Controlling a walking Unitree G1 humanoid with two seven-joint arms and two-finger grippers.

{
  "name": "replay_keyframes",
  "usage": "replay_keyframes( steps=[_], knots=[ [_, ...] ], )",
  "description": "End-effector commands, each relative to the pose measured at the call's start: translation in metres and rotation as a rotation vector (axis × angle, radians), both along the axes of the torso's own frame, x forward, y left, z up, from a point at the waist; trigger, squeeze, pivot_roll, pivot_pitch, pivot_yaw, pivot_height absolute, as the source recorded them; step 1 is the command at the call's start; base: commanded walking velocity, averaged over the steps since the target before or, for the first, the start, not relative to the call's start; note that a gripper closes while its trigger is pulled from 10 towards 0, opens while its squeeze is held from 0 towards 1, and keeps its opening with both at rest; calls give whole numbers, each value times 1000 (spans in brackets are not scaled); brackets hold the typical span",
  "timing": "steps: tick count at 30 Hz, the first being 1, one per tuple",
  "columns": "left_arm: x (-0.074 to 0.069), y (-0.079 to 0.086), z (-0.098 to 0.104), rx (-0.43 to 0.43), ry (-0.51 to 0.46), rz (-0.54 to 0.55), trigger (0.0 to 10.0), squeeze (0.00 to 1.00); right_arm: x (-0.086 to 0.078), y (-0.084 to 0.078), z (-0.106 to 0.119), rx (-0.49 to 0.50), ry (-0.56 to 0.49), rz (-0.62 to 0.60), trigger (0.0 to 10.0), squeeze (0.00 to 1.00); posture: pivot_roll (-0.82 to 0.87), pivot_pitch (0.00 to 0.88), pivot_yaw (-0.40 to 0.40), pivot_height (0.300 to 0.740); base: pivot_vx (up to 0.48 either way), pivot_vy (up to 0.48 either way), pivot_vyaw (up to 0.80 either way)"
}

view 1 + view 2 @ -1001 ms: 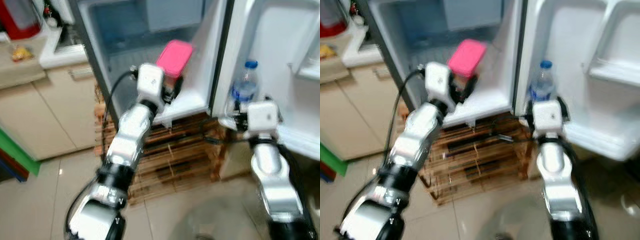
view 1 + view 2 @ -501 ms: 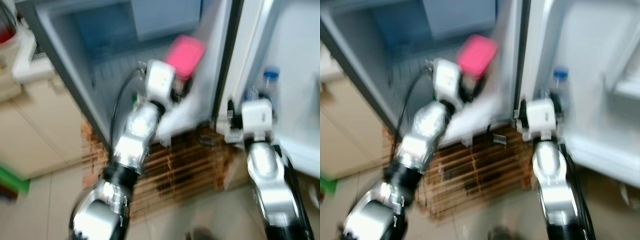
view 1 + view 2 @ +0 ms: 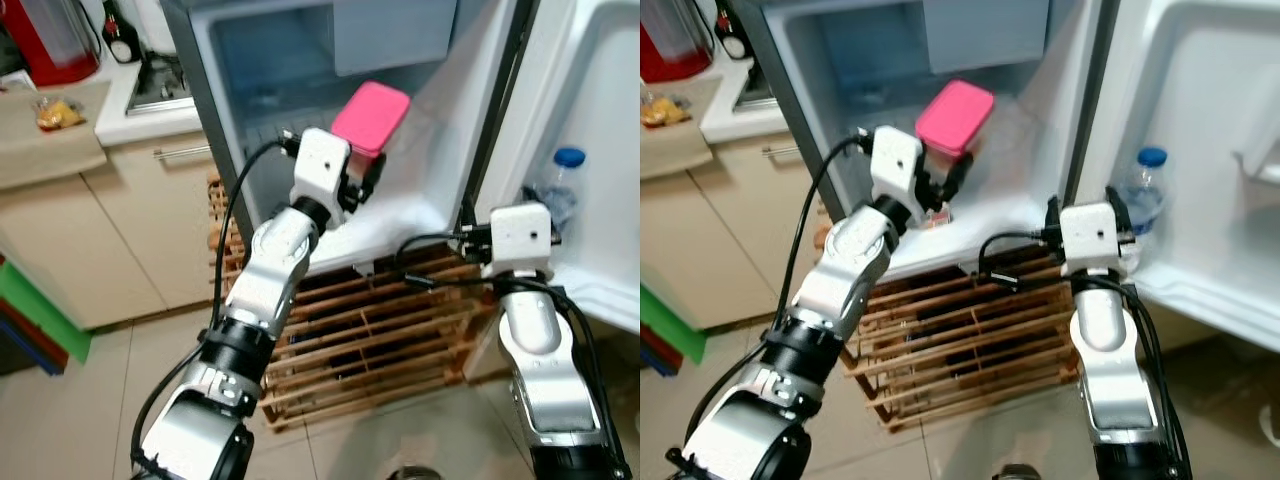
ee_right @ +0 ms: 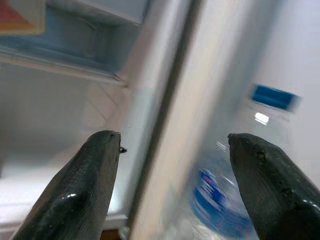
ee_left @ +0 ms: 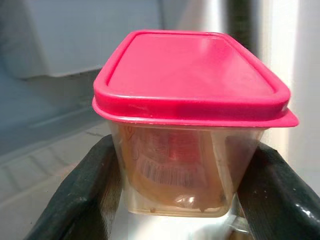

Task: Restocking fridge

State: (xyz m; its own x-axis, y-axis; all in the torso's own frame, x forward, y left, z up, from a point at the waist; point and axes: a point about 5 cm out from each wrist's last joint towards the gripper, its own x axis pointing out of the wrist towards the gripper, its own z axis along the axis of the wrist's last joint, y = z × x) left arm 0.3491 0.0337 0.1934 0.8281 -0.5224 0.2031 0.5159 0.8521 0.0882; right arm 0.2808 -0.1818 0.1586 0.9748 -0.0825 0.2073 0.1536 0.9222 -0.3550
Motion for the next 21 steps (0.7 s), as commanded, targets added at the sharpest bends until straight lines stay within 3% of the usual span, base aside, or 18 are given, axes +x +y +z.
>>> replay_keyframes(
  steps=[1, 8, 10, 15, 17, 21],
  knots=[
    [3, 1, -6, 17, 36, 2, 10000, 0, -2, 1, 2, -1, -1, 8, 10000, 0, -219, 0, 106, 736, 0, 0, 0],
    [15, 2, -26, 0, 176, 21, 10000, 0, -6, 8, -1, 10, 20, 61, 10000, 0, -223, 0, 100, 736, 0, 0, 0],
    [22, -4, -38, 47, 251, 23, 10000, 0, -18, 9, -5, 10, 48, 69, 10000, 0, -249, 0, 103, 736, 0, 0, 0],
    [21, -12, -39, 67, 252, 9, 10000, 0, -32, 7, -8, 12, 68, 56, 10000, 0, -282, 17, 113, 736, 0, 0, 0],
    [23, -17, -39, 76, 257, 25, 10000, 0, -52, 8, -12, 11, 104, 64, 10000, 0, -331, 81, 119, 736, 0, 0, 0],
    [25, -14, -38, 79, 239, 74, 10000, 0, -68, 7, -12, 1, 126, 74, 10000, 0, -357, 117, 112, 736, 0, 0, 0]
  ],
)
